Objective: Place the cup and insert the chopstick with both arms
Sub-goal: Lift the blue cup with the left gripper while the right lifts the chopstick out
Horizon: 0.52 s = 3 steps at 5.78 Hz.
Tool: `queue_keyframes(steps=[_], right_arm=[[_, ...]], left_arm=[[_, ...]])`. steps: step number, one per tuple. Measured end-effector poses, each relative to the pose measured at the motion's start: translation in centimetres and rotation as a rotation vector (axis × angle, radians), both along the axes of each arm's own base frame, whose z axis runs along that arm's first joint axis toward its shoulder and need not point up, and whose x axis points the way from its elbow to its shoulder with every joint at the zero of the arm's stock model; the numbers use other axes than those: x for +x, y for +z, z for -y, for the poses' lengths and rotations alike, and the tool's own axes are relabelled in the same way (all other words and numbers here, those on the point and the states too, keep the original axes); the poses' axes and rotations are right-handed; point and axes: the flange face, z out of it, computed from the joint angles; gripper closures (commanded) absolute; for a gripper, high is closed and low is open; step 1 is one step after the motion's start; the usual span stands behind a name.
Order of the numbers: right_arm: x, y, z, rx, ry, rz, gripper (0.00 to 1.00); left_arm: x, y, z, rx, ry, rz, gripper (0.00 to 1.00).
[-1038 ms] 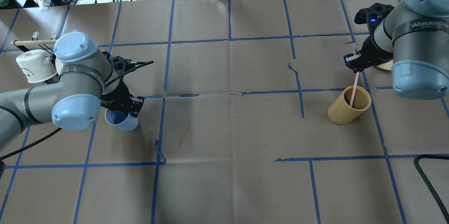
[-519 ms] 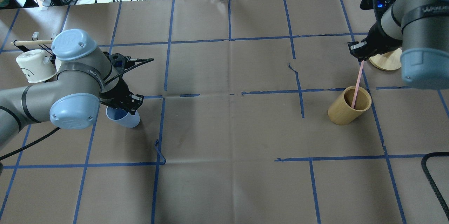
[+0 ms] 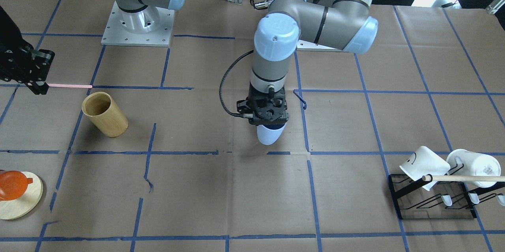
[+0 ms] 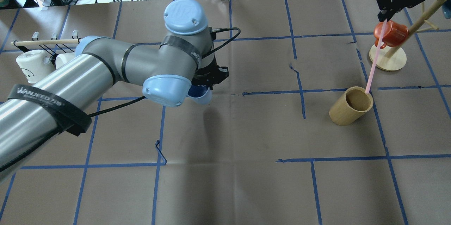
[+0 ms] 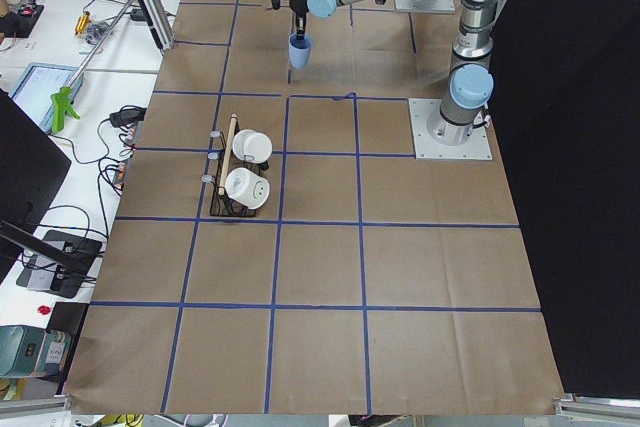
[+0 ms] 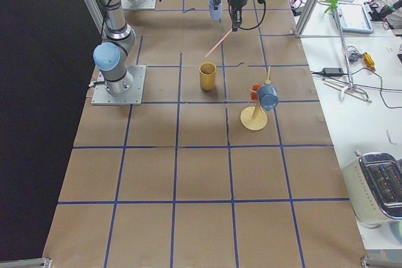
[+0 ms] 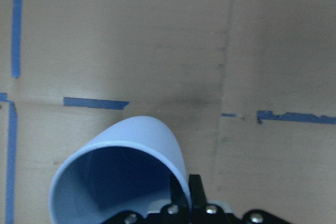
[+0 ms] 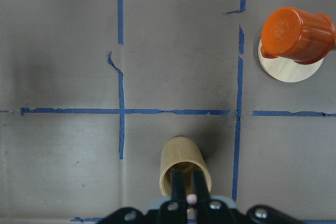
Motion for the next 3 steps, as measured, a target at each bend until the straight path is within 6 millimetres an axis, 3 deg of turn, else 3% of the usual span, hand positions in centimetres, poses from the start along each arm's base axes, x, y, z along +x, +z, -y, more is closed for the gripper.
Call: queue_keyframes(steps=[1, 3], right_arm=[[0.0, 0.0, 0.5, 0.02, -0.017, 0.014, 0.91], [0.3, -0.3, 0.6, 0.035, -0.02, 0.021, 0.91]], left_arm=[[-2.6, -0.8, 0.6, -0.007, 0.021, -0.009, 1.0], [-4.2, -2.4, 1.3, -0.028, 0.03, -0.022, 0.98]])
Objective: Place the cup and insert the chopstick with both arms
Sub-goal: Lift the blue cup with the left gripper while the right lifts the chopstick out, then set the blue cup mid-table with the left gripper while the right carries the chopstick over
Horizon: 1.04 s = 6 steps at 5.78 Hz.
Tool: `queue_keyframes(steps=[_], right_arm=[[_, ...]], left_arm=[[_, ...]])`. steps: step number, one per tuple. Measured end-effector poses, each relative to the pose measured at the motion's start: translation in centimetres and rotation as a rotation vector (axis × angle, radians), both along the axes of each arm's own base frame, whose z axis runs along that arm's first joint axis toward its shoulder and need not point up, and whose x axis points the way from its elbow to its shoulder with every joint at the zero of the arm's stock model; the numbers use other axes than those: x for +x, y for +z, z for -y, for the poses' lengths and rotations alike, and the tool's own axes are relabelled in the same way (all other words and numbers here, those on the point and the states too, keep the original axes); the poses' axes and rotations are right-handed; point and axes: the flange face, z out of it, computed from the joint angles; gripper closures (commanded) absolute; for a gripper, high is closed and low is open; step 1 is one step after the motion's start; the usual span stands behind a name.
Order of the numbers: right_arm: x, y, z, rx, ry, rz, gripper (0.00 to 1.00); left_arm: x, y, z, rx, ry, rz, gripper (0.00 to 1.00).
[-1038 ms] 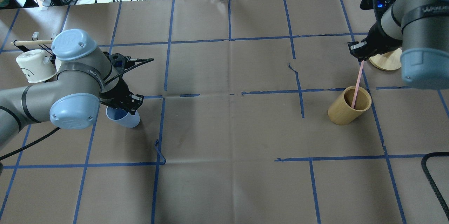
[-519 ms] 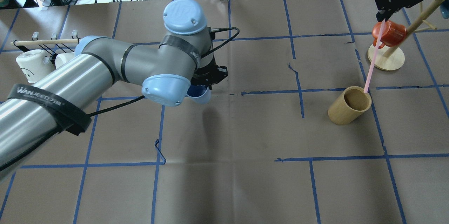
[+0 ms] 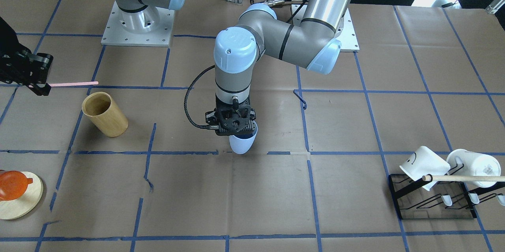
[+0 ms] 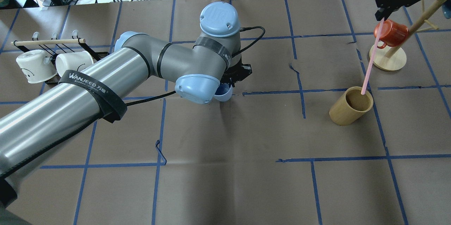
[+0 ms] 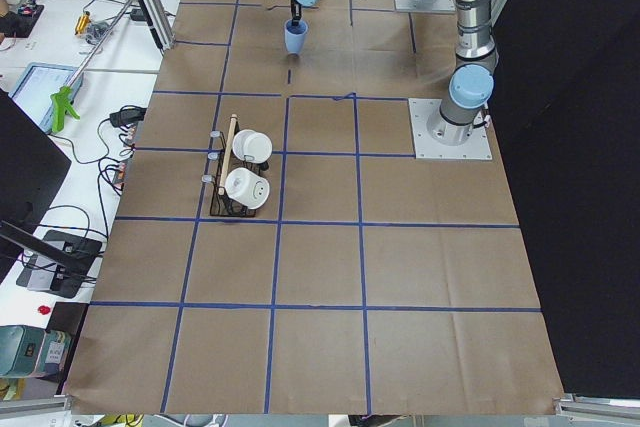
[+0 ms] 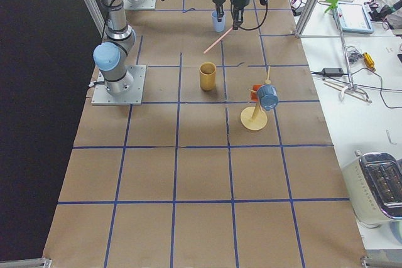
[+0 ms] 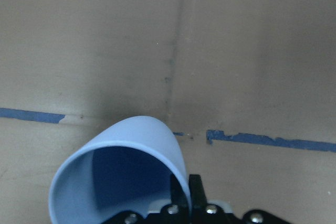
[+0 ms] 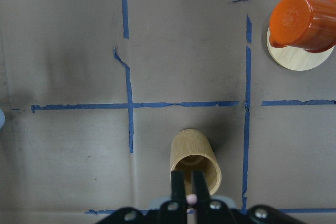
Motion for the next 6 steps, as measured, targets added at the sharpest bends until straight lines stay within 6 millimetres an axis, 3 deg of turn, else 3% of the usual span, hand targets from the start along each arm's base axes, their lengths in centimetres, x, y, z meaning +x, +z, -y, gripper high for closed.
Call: queue_keyframes(steps=[1, 3, 4, 5, 6], right_arm=[[0.3, -0.1, 0.0, 0.002, 0.004, 0.001, 0.91], [0.4, -0.2, 0.0, 0.004, 0.007, 0.001, 0.91], [0.5, -0.1, 0.0, 0.001, 0.007, 0.0, 0.91], [0.8, 0.0, 0.1, -0.007, -0.003, -0.001, 0.92], [2.1, -0.1, 0.4, -0.017, -0.018, -0.002, 0.92]], left_arm=[[-0.3, -0.7, 0.0, -0.004, -0.002, -0.002, 0.02], [-0.9, -2.2, 0.2, -0.003, -0.016, -0.001, 0.01], [-1.1, -0.8, 0.2, -0.031, -0.019, -0.015, 0.01], [-0.3, 2.2, 0.0, -0.053, -0.02, -0.025, 0.01], [2.2, 6.1, -0.5, -0.044, -0.045, -0.015, 0.01]])
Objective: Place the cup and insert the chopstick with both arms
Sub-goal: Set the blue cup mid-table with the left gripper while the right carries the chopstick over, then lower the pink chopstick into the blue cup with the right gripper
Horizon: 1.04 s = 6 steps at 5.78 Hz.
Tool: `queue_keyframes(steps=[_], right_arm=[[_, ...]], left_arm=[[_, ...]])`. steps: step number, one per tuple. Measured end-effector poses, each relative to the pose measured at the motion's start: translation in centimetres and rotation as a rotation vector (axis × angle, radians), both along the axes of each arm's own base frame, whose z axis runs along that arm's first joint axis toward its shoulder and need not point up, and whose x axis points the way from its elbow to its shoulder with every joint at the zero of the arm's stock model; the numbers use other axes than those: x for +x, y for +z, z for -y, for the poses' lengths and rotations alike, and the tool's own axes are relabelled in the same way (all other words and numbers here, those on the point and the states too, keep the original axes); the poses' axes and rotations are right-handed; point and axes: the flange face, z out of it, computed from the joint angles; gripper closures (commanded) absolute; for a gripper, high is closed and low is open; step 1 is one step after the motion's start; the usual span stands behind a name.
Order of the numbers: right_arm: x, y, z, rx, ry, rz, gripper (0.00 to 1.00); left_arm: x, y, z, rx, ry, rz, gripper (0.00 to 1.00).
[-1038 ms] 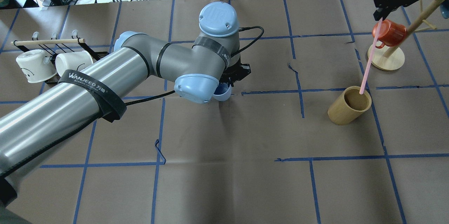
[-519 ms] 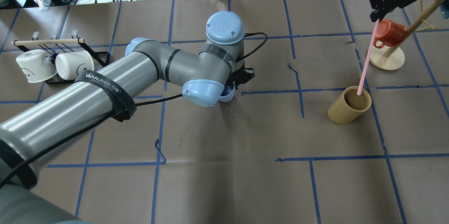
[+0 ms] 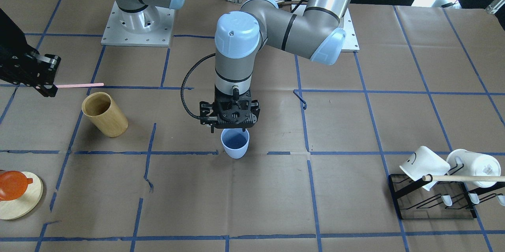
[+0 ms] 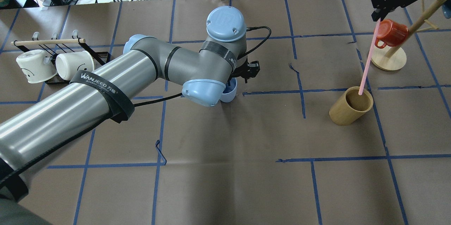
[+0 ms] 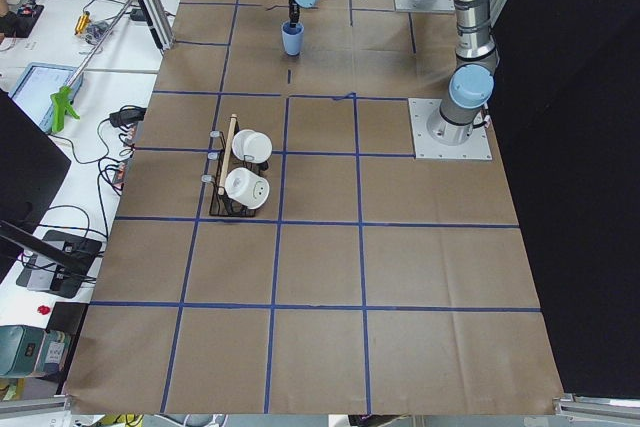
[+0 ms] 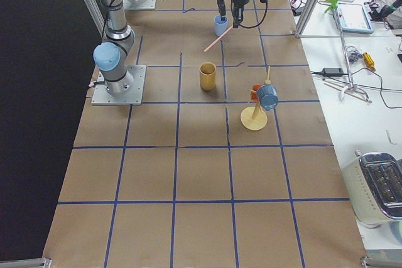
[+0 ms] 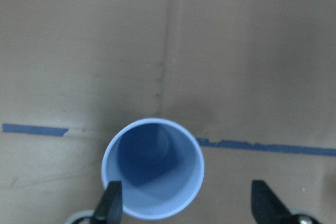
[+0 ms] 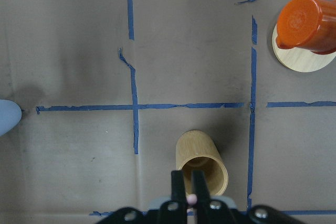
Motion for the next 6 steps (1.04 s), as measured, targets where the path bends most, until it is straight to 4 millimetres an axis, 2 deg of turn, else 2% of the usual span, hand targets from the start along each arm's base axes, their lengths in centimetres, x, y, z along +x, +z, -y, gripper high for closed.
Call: queue_keyframes(steps=[2, 3, 4, 5, 6], right_arm=[[5.9, -0.8, 1.6, -0.046, -0.019, -0.005, 0.92], [9.3, -0.7, 2.8, -0.071, -0.041, -0.002, 0.92], [13.8, -0.6, 4.8, -0.095, -0.053, 0.001, 0.92], [18.7, -1.2, 6.9, -0.109, -0.066, 0.009, 0.92], [23.5, -2.5, 8.3, -0.111, -0.08, 0.018, 0.92]], left_arm=[[9.2, 9.1, -2.5, 0.076, -0.093, 0.045, 0.01], [12.8, 12.5, -4.4, 0.112, -0.129, 0.057, 0.01], [15.5, 14.8, -5.9, 0.123, -0.144, 0.064, 0.01], [17.8, 15.6, -6.4, 0.127, -0.148, 0.071, 0.01], [19.2, 15.8, -6.6, 0.132, -0.146, 0.075, 0.01]])
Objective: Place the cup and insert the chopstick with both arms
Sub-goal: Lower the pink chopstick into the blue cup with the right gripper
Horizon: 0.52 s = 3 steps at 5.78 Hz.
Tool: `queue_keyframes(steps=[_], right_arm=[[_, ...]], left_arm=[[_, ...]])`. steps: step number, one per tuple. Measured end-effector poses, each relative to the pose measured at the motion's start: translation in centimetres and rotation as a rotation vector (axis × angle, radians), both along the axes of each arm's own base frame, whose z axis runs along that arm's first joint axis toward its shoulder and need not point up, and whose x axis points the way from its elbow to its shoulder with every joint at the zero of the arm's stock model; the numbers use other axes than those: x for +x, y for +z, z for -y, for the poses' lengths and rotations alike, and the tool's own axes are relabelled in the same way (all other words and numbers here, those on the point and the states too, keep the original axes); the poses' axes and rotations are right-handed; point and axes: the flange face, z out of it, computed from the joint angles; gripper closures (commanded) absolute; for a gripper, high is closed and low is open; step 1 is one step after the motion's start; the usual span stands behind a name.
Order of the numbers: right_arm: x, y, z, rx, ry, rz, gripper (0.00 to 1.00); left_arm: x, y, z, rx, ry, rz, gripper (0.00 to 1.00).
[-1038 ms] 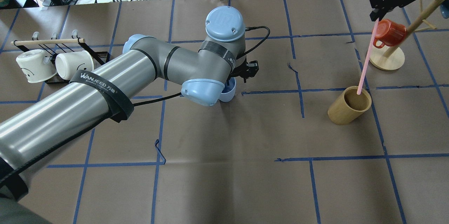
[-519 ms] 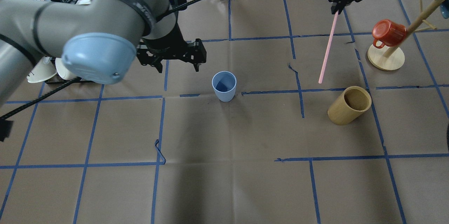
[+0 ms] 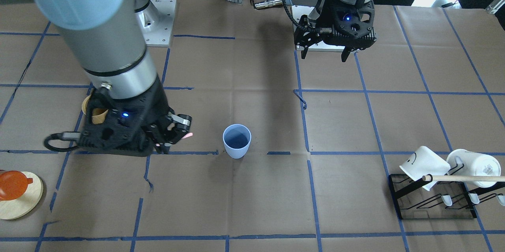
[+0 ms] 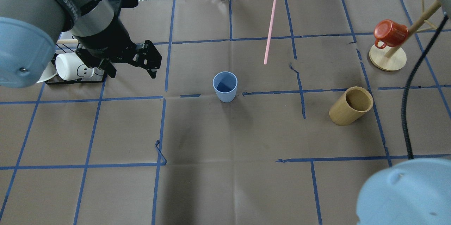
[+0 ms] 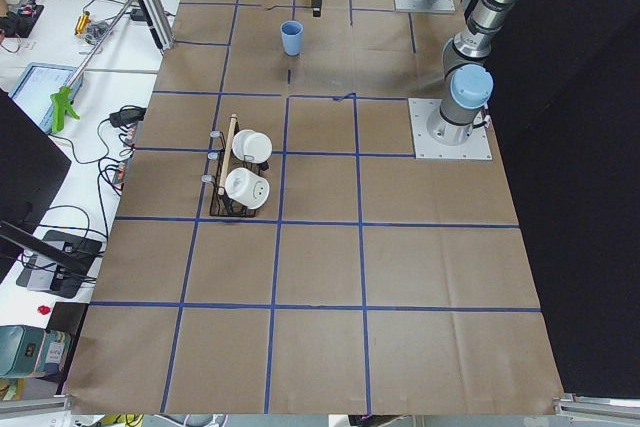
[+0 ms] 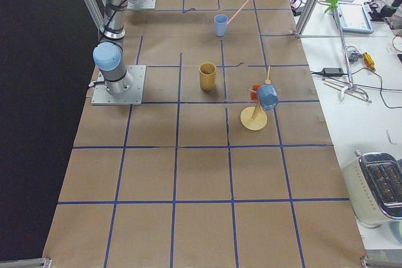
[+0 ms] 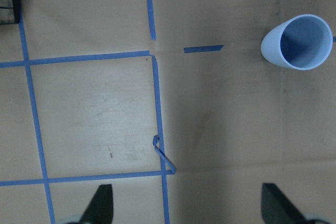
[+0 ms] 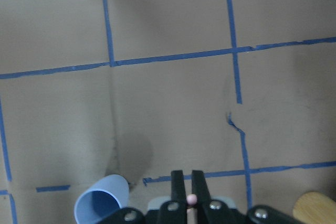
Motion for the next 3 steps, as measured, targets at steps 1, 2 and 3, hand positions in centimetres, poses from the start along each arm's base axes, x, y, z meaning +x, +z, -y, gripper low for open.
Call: queue_keyframes(steps=[1, 2, 3], right_arm=[[4.0, -1.6, 0.5, 0.0, -0.012, 0.009, 0.92], [6.8, -3.1, 0.4, 0.004, -0.015, 0.014, 0.92], [8.3, -4.6, 0.1, 0.022, -0.013, 0.01, 0.92]], left_arm=[[0.7, 0.4, -0.4, -0.003, 0.007, 0.001, 0.01], [1.2, 0.6, -0.6, -0.008, 0.014, 0.002, 0.01], [1.4, 0.7, -0.6, -0.01, 0.018, 0.002, 0.01]])
